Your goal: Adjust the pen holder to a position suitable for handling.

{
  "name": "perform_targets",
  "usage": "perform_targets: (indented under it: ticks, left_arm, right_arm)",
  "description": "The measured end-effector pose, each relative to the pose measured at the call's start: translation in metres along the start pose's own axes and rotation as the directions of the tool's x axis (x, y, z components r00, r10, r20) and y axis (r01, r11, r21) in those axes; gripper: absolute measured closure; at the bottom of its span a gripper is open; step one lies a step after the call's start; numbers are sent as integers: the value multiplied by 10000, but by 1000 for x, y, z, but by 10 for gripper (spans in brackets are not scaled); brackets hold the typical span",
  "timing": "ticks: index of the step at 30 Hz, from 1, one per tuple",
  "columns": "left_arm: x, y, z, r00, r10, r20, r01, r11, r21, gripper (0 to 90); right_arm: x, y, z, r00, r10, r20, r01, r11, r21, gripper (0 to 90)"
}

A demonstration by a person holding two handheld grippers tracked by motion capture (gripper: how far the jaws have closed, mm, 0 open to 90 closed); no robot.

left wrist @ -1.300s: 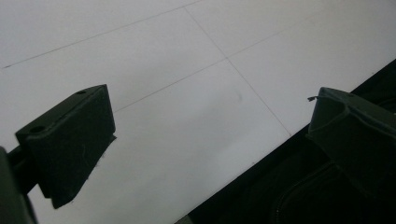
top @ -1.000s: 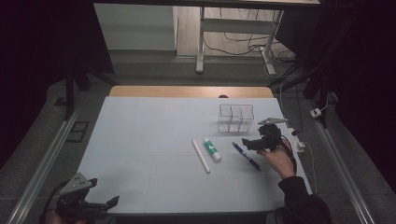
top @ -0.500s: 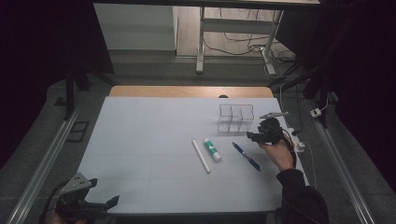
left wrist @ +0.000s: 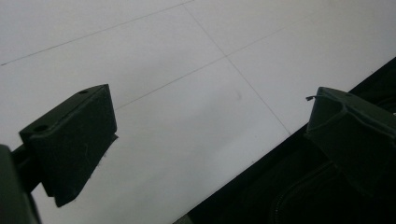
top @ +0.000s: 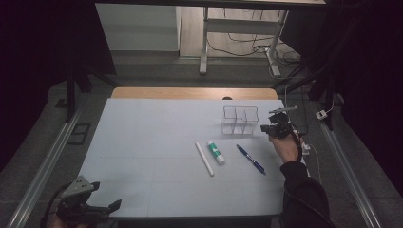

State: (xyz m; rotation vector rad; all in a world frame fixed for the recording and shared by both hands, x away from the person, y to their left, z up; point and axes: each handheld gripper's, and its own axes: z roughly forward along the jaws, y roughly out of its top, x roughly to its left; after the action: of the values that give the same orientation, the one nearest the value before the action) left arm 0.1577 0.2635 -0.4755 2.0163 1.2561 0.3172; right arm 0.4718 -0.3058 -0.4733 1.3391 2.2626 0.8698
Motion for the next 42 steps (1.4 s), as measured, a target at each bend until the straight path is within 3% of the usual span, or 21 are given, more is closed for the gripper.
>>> perform_targets:
  ticks: [3,9,15,24,29,42]
  left_arm:
    - [0,0,0,10000,1,9,-1,10000,0,18]
    - [0,0,0,10000,-7,32,7,10000,4,19]
    - [1,0,0,10000,-7,44,7,10000,1,20]
    - [0,0,0,10000,-14,43,14,10000,14,21]
    - [0,0,1,10000,-16,46,15,10000,31,22]
    - [0,0,1,10000,-6,58,5,10000,53,23]
  right_arm:
    - [-4,3,4,9999,170,-17,-170,9999,16,899]
    - [-9,11,25,9991,-93,402,99,9998,-144,899]
    - [-8,18,33,9989,-197,421,210,9993,-318,899]
    - [-6,23,39,9999,101,1,-101,9990,-433,899]
    - [-9,22,39,9954,723,-621,-757,9957,-535,899]
    - [16,30,44,9917,171,-1271,-222,9990,-387,899]
